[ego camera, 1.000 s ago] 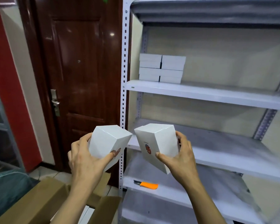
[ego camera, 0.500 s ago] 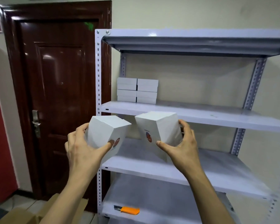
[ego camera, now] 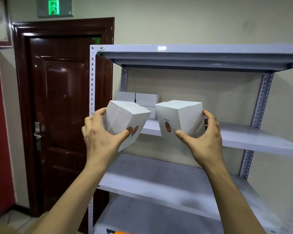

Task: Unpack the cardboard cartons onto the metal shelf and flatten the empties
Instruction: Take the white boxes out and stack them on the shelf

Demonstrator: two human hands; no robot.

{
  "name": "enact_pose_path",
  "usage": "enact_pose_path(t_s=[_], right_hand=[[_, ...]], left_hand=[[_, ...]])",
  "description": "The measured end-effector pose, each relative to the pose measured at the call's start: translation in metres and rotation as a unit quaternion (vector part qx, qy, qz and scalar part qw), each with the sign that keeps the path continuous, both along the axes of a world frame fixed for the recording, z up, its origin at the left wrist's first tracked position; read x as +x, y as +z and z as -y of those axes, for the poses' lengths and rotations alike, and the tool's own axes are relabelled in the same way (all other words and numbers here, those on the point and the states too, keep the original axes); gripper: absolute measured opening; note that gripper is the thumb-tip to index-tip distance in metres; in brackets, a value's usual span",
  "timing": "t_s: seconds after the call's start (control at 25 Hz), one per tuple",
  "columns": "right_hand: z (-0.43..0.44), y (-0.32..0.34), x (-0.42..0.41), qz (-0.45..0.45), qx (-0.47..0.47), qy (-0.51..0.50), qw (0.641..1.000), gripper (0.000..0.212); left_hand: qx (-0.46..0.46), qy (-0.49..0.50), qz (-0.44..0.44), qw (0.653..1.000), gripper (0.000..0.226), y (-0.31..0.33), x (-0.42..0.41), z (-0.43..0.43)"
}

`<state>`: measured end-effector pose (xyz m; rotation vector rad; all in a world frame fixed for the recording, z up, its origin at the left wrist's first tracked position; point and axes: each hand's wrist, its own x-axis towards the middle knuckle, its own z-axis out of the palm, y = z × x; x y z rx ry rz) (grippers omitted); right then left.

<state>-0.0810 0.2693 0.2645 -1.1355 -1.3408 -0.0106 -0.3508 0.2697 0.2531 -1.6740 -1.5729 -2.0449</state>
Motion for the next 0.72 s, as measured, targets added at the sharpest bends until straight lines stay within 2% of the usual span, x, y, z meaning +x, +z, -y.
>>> enact_pose_path(t_s=[0.32,0.72], right_hand=[[-0.017,0.011,0.068,-0.012,0.012,-0.026,1.0,0.101],[-0.047,0.008,0.114,-0.031,-0.002,-0.061,0.998,0.099]], left_hand=[[0.038,-0.032,0.011,0.999,0.087,0.024,0.085,-0.031],[0.011,-0.041,0.006,0.999,0.088,0.025,0.147,-0.081]])
